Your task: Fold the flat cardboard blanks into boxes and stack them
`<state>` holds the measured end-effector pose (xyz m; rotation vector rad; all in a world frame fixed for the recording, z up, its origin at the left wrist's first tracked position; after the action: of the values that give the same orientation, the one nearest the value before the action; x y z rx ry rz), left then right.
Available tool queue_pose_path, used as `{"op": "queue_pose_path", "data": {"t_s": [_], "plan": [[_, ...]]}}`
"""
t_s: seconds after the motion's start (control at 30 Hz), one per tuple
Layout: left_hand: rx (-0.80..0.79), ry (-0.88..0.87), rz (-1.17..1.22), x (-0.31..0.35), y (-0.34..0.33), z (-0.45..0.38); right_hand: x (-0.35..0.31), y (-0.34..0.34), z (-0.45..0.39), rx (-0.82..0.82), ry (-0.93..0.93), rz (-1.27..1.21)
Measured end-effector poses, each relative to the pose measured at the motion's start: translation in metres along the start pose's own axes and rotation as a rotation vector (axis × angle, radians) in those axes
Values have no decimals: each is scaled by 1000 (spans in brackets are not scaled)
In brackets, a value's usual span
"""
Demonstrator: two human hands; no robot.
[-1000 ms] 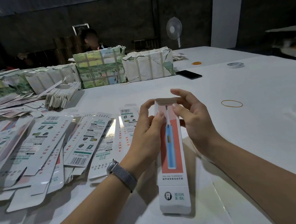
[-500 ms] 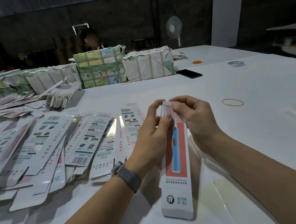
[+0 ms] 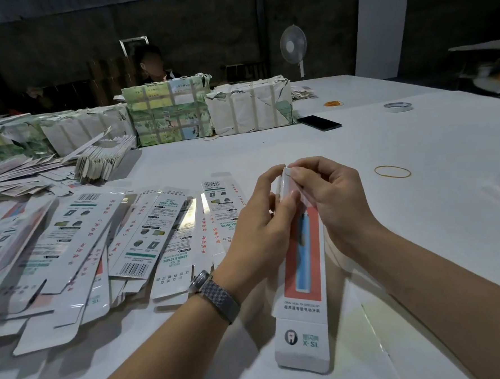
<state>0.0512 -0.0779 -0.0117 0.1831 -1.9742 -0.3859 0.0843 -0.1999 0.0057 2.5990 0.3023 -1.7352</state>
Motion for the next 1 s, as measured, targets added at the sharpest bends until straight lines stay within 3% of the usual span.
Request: {"op": "queue_pose_path", "data": {"t_s": [0.63,1.0], "plan": [[-63,-32,-8,4,-7,2,-3,2,-5,-13,-4,-26],[4,-57,32,7,0,1,0,-3,3,-38,4,16]]}}
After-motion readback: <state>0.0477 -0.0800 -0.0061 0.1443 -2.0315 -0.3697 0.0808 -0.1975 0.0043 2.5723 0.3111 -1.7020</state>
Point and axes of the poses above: each hand's wrist, its own z-axis away from the middle knuckle, its own y-axis out of the back of the hand, x = y × z, the point moved 7 cm from there along -z, towards the middle knuckle, and after that the axes turned 7 degrees about -x, right-handed, at the moved point
